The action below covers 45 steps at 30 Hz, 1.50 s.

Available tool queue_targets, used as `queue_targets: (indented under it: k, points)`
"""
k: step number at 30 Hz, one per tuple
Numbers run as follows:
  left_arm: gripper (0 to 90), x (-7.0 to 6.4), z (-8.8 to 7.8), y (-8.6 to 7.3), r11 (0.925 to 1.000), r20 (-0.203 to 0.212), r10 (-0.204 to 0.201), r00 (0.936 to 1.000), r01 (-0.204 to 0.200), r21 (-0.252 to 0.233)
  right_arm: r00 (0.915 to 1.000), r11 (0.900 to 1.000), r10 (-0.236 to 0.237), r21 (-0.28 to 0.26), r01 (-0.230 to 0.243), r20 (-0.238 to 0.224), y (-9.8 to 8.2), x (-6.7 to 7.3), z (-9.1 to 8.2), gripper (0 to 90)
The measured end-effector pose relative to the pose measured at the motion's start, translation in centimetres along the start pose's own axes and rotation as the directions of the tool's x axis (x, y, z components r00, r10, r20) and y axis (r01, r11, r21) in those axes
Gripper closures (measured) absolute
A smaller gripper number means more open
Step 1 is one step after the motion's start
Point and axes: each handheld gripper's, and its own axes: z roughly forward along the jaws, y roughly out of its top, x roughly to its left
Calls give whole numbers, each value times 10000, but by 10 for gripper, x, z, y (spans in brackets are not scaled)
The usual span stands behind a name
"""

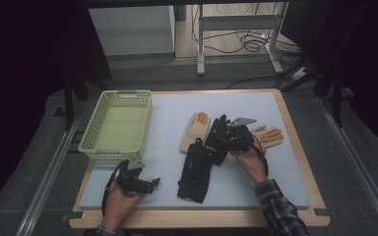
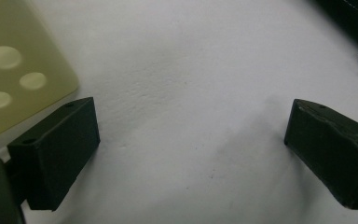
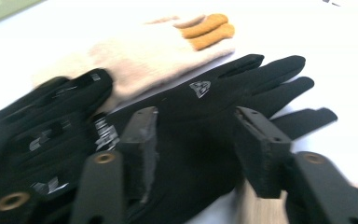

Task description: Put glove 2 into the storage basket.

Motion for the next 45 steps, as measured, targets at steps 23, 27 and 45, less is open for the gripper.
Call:
queue_targets:
  k: [23, 27, 45]
  points:
    - [36, 0, 0, 0, 10000, 10, -22, 10000, 22, -8, 9987, 9947, -111, 1031, 60, 491, 6, -7, 37, 884]
    - [36, 0, 0, 0, 10000, 11, -25, 10000, 25, -10, 9985, 9990, 16, 446, -40, 549, 11, -15, 23, 885]
    - [36, 0, 0, 0, 10000, 7, -18, 10000, 18, 0, 9997, 9944, 153, -1048, -132, 186, 36, -20, -49, 884]
